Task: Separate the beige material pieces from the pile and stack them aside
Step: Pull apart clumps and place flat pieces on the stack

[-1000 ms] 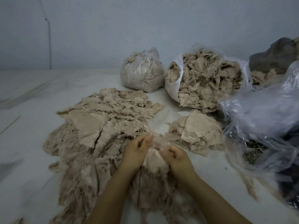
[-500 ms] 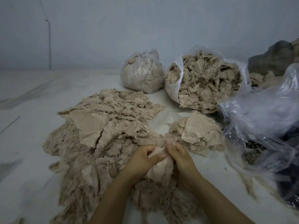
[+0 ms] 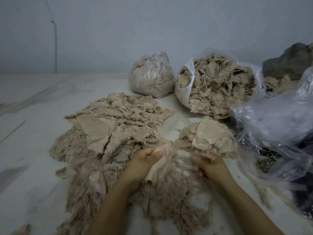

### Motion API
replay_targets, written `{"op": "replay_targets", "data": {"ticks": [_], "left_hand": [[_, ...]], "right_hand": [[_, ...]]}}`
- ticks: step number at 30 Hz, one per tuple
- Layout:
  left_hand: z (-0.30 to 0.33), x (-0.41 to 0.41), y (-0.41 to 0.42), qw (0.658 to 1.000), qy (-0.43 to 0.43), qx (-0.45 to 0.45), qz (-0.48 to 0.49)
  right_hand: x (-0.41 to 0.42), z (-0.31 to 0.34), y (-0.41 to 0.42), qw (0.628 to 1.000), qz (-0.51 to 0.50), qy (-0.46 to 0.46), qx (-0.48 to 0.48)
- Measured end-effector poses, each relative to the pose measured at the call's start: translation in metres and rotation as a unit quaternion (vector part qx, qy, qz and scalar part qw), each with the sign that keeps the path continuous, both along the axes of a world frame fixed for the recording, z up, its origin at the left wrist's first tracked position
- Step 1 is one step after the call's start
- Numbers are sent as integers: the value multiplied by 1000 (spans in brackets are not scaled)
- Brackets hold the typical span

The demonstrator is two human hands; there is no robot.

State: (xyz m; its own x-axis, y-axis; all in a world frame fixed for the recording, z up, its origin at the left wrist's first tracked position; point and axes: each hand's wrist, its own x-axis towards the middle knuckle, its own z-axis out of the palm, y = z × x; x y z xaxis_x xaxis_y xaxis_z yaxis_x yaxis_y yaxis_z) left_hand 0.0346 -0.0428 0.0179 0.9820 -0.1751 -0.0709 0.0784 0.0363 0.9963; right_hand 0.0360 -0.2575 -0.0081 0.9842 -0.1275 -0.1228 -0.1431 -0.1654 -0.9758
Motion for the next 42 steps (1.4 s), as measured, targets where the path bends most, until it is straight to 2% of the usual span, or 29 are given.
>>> {"op": "replay_targets", "data": {"ticks": [2, 3, 5, 7, 9, 12, 16, 18, 21, 25, 28, 35, 38, 40, 42], "left_hand": [[1, 1, -6, 1000, -3, -17, 3], [1, 2, -10, 1000, -9, -16, 3], [-1, 4, -19, 1000, -30, 0, -4], [-2, 4, -25, 999, -48, 3, -7], [-4, 5, -27, 997, -67, 15, 23], [-9, 5, -24, 994, -80, 34, 58], [-8, 2, -25, 994, -84, 39, 53], [-7, 3, -26, 995, -83, 44, 43], [-4, 3, -31, 995, -82, 52, 22], [-3, 2, -27, 990, -91, 89, 58], [-6, 4, -15, 989, -80, 70, 101], [-9, 3, -16, 992, -59, 27, 111], [-10, 4, -7, 989, -36, 13, 144], [-15, 7, 4, 982, -51, 59, 171], [-17, 7, 9, 977, -83, 119, 154]], "right_hand": [[-3, 3, -3, 982, 86, 14, -167], [-5, 5, -1, 980, 91, -10, -174], [-14, 13, 14, 992, 102, -39, -60], [-17, 12, 36, 989, 126, -21, 71], [-17, 3, 51, 991, 68, -32, 109], [-13, -4, 51, 994, -12, -82, 64], [-12, -8, 41, 994, -56, -85, 24], [-11, -6, 40, 997, -36, -65, 9], [-8, 0, 52, 996, 59, -42, 49], [-1, 7, 62, 979, -57, -93, 172], [3, 5, 58, 976, -74, -110, 173], [7, 7, 53, 975, -84, -114, 169], [16, 16, 36, 976, -111, -130, 136], [30, 28, 19, 978, -118, -146, 87], [49, 42, 1, 981, -117, -154, 23]]}}
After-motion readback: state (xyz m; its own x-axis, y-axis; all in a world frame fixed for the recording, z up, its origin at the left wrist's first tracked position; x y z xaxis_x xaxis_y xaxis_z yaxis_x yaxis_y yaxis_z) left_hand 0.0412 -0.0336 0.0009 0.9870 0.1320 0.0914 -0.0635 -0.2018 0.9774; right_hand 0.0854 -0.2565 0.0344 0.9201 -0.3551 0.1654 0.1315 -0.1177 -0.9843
